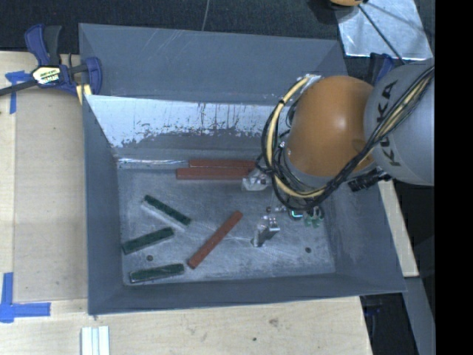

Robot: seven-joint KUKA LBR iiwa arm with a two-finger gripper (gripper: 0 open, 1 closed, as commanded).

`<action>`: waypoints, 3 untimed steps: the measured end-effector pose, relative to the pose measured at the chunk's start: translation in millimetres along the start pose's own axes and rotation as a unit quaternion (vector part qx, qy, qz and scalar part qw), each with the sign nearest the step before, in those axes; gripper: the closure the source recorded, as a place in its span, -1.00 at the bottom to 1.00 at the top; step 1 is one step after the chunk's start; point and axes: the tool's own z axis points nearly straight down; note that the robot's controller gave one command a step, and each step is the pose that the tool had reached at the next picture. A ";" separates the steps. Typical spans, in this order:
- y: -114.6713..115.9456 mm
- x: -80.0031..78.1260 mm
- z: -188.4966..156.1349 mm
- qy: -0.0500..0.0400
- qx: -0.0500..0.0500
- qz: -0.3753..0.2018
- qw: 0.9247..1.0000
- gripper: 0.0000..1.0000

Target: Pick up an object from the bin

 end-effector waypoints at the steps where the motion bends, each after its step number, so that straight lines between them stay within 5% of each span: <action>1: -0.1 -1.8 -3.6 -0.004 0.000 0.000 1.000 -1.00; 2: 7.3 -13.7 88.9 -0.008 0.000 -0.021 1.000 1.00; 3: 7.3 -13.7 88.9 -0.008 0.000 -0.021 1.000 1.00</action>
Offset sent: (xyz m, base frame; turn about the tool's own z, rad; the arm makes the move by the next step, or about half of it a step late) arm 0.0104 0.0080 -0.0910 -0.0446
